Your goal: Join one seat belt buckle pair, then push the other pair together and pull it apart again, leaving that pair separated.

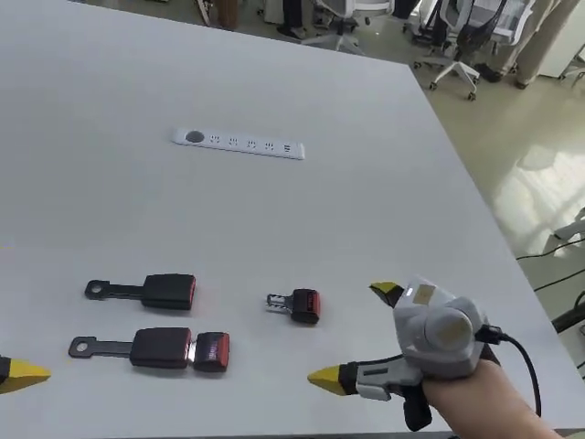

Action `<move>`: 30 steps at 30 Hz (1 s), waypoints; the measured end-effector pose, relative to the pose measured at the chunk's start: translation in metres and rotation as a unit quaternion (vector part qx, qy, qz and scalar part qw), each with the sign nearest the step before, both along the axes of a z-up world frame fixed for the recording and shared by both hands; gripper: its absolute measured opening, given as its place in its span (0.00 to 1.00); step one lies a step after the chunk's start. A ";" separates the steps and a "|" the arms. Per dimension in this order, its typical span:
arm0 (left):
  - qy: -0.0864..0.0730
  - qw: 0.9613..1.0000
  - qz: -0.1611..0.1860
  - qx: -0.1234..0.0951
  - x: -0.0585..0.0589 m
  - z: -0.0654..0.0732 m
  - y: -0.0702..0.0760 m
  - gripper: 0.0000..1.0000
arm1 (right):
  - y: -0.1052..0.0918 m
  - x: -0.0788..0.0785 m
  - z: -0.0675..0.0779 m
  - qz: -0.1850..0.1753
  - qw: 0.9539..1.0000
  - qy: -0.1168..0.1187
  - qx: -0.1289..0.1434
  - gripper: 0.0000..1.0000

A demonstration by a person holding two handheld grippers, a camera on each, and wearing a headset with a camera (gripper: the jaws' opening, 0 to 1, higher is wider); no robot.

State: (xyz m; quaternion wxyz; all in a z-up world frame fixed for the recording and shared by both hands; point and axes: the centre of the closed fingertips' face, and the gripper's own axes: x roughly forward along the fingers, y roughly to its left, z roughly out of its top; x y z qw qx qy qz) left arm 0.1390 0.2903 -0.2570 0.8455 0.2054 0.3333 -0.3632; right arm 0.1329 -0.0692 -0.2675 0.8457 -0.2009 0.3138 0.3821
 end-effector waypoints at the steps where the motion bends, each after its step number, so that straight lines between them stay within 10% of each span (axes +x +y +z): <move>1: 0.004 1.000 0.006 -0.004 -0.001 0.000 0.001 1.00 | 0.001 0.000 0.000 -0.003 1.000 0.000 0.002 1.00; 30: -0.003 1.000 0.024 -0.019 -0.009 0.003 -0.004 1.00 | 0.007 -0.005 -0.005 -0.011 1.000 0.002 -0.005 1.00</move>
